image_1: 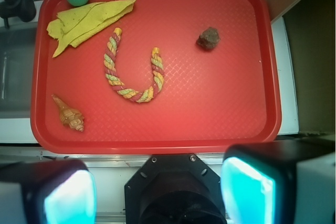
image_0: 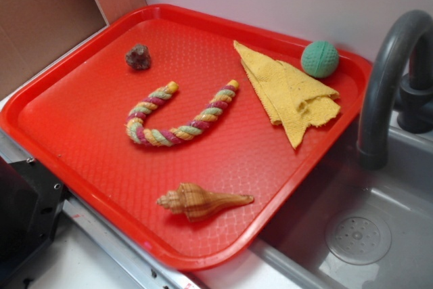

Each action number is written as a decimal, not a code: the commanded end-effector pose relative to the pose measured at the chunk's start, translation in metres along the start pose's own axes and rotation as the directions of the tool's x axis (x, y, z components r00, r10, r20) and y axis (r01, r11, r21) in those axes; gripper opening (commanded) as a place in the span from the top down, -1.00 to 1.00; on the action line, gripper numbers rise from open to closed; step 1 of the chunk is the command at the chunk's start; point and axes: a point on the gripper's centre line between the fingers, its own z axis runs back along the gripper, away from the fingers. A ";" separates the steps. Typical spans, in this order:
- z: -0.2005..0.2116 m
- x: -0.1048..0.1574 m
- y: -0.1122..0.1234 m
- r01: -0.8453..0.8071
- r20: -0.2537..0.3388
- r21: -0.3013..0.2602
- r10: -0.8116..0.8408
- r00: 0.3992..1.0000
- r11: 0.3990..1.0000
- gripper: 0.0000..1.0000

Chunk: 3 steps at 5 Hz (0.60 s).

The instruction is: Grab the shell.

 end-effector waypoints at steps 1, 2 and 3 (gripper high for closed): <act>0.000 0.000 0.000 0.000 0.000 0.000 0.000 1.000 1.000 -1.00; -0.020 0.027 -0.008 0.063 0.071 0.010 -0.063 0.995 0.998 -1.00; -0.042 0.049 -0.026 0.171 0.059 -0.001 -0.170 0.984 0.985 -1.00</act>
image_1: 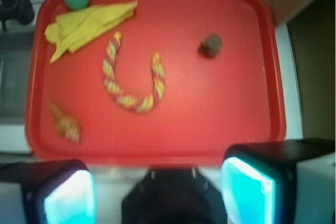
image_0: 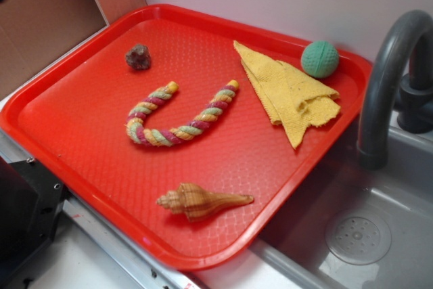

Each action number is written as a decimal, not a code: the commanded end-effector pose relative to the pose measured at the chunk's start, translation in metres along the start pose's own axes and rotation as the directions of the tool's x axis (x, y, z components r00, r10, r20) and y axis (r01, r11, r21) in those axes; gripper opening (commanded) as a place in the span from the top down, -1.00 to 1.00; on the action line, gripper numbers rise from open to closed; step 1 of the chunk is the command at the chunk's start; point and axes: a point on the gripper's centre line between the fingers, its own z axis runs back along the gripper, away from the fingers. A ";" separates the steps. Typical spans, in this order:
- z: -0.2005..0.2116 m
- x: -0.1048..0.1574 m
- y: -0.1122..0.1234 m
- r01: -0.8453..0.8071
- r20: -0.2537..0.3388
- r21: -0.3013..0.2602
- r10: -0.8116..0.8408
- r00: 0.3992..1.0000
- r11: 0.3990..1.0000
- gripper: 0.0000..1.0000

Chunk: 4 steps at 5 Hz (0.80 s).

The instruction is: Grab the shell.

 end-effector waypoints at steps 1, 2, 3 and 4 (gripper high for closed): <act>-0.049 0.048 -0.041 0.156 0.024 -0.044 -0.155 0.988 0.987 -1.00; -0.071 0.057 -0.071 0.265 -0.005 -0.114 -0.267 0.964 0.958 -1.00; -0.080 0.052 -0.091 0.336 -0.022 -0.129 -0.342 0.940 0.933 -1.00; -0.096 0.035 -0.118 0.415 -0.058 -0.183 -0.431 0.900 0.891 -1.00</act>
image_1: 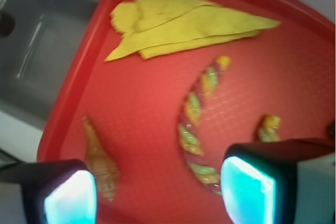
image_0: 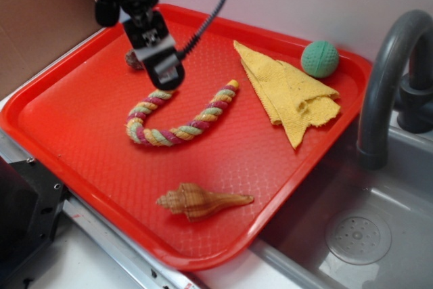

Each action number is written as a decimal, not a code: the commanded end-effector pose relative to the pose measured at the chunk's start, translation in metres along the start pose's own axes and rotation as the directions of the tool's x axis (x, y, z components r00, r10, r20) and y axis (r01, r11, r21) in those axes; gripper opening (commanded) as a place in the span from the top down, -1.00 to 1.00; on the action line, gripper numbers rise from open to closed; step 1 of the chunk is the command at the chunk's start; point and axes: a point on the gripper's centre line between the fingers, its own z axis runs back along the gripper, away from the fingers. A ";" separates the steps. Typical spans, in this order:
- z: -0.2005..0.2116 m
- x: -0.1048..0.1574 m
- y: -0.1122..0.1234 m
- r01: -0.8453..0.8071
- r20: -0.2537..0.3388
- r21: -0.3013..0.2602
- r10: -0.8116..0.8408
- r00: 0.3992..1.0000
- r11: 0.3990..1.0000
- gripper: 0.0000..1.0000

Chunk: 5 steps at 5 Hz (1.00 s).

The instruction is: Grab the shell.

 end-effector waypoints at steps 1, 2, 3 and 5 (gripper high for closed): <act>-0.026 -0.012 -0.061 0.145 -0.065 -0.053 -0.148 0.987 0.988 -1.00; -0.045 -0.023 -0.069 0.147 -0.135 -0.013 -0.147 0.980 0.989 -1.00; -0.061 -0.030 -0.062 0.126 -0.192 0.016 -0.120 0.974 0.992 -1.00; -0.088 -0.035 -0.060 0.108 -0.260 0.103 -0.078 0.962 0.989 -1.00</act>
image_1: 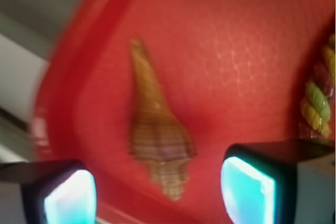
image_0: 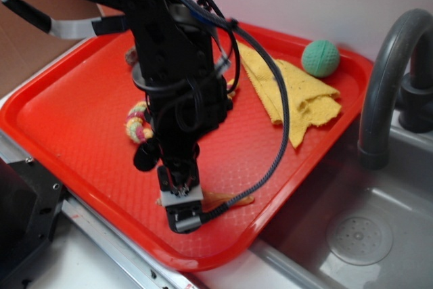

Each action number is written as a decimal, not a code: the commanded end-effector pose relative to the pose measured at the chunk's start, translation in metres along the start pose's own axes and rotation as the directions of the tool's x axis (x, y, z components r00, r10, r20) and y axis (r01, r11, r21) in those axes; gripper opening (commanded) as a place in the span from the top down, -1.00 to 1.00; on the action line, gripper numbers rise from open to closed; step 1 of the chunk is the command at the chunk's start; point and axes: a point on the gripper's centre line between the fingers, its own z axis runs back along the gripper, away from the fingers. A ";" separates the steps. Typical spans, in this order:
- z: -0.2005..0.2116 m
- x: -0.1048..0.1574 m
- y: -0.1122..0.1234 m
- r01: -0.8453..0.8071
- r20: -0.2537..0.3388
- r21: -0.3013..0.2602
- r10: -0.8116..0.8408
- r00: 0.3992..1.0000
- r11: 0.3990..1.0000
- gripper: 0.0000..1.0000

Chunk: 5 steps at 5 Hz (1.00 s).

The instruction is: Grab the shell.

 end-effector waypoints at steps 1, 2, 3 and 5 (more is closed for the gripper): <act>-0.022 0.004 -0.018 0.023 -0.036 0.041 -0.022 0.999 0.999 -1.00; -0.027 0.002 -0.020 -0.005 -0.062 0.058 0.008 0.998 0.998 -1.00; -0.039 0.005 -0.016 -0.015 -0.099 0.061 0.021 0.995 0.998 -1.00; -0.037 0.005 -0.028 -0.008 -0.115 0.066 0.015 0.993 0.998 1.00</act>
